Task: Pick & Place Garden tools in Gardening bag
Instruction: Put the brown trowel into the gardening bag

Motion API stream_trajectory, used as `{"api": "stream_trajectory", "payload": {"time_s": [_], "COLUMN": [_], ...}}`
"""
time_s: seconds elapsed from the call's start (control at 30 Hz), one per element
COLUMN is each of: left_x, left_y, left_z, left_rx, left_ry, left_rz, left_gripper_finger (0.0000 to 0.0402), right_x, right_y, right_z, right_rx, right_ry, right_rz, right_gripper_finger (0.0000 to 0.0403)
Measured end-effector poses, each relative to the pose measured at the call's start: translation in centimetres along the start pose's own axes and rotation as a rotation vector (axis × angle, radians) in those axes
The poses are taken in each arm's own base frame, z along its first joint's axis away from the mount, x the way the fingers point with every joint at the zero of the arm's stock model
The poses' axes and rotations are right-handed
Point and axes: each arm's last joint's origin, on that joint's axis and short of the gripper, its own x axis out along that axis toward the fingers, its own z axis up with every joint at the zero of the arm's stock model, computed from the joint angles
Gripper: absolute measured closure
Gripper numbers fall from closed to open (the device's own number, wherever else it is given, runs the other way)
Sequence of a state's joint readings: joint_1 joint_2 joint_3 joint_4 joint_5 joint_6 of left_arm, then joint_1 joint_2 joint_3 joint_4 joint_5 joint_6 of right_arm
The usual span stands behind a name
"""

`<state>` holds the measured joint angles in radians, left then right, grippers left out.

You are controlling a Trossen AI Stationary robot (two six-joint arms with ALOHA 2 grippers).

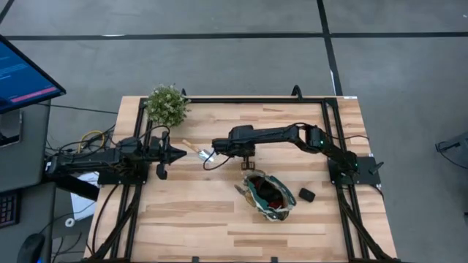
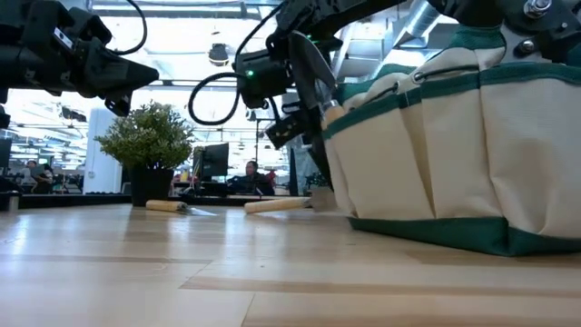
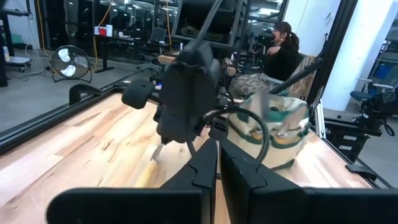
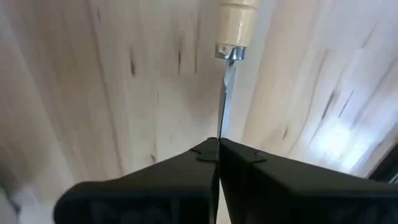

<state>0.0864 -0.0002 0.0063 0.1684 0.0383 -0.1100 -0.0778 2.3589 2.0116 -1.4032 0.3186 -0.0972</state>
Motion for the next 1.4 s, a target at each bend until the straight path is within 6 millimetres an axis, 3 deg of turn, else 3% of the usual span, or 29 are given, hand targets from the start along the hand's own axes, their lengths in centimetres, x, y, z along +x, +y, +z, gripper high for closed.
{"api": "stream_trajectory", "payload": {"time_s": [0.4, 0.6, 0.73, 0.9, 1.03, 1.2, 1.4], "left_x": [0.0, 0.0, 0.0, 0.0, 0.0, 0.0, 0.1], "left_y": [0.0, 0.0, 0.0, 0.0, 0.0, 0.0, 0.0], "left_z": [0.1, 0.1, 0.1, 0.1, 0.1, 0.1, 0.1], "left_rx": [0.0, 0.001, 0.0, 0.001, 0.001, 0.001, 0.0], "left_ry": [-0.007, -0.013, -0.013, -0.013, -0.014, -0.014, -0.01], "left_rz": [-0.001, -0.002, -0.002, -0.002, -0.002, -0.001, -0.002], "left_gripper_finger": [0.0384, 0.0384, 0.0384, 0.0384, 0.0384, 0.0384, 0.0384], "right_x": [1.3, 2.1, 2.4, 2.7, 2.0, -1.0, -4.8], "right_y": [-4.5, -6.7, -7.6, -8.3, -9.1, -10.1, -8.6], "right_z": [-1.0, -1.9, -2.6, -3.4, -3.9, -4.4, -3.9], "right_rx": [-0.237, -0.199, -0.151, -0.048, 0.18, 0.736, 1.276], "right_ry": [0.077, 0.107, 0.137, 0.189, 0.149, -0.001, -0.144], "right_rz": [-0.068, -0.018, 0.023, 0.07, 0.163, 0.327, 0.328], "right_gripper_finger": [0.0402, 0.04, 0.037, 0.0302, 0.0246, 0.0199, 0.0172]}}
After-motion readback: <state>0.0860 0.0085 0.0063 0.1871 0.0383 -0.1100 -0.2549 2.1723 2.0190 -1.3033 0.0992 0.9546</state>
